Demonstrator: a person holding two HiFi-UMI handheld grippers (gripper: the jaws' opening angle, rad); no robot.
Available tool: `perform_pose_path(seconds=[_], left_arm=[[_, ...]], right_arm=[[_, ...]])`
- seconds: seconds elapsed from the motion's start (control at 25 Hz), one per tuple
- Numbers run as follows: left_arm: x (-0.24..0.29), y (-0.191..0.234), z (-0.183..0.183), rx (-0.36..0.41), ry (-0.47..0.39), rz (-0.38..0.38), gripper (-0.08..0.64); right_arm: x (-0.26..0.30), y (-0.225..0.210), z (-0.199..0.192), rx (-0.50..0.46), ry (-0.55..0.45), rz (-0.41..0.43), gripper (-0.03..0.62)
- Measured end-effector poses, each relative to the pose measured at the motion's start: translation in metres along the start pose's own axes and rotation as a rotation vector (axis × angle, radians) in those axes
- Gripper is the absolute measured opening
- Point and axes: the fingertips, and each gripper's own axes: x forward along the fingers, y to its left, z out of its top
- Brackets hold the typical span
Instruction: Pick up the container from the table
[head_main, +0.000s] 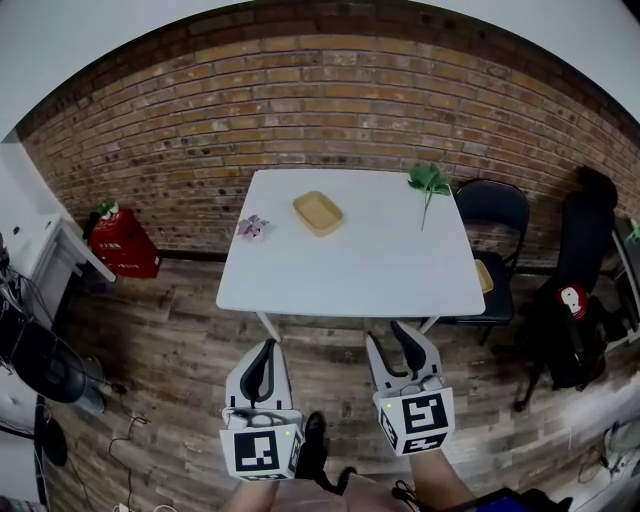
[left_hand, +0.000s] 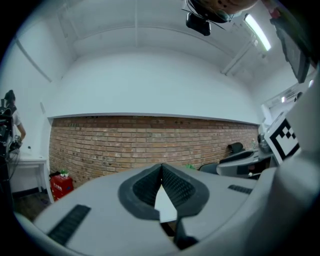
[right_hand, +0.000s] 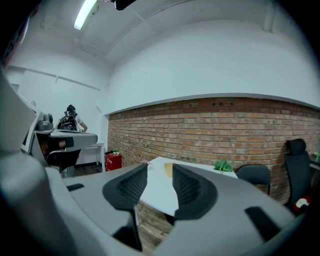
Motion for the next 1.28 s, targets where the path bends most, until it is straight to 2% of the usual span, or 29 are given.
perform_pose_path(seconds=[0.6, 0.8, 1.28], left_arm=[[0.124, 0.071, 0.033, 0.001, -0.077, -0.056, 0.009], [0.147, 0.081, 0.026, -0.009, -0.067, -0.079, 0.009], [0.191, 0.076, -0.005, -0.001, 0.007, -0.130, 0.009]], right_arm=[[0.121, -0.020, 0.065, -0.026, -0.066, -0.070, 0.146], [0.141, -0.023, 0.065, -0.021, -0.057, -0.093, 0.143], [0.180, -0.046, 0.048, 0.005, -0.020, -0.123, 0.141]])
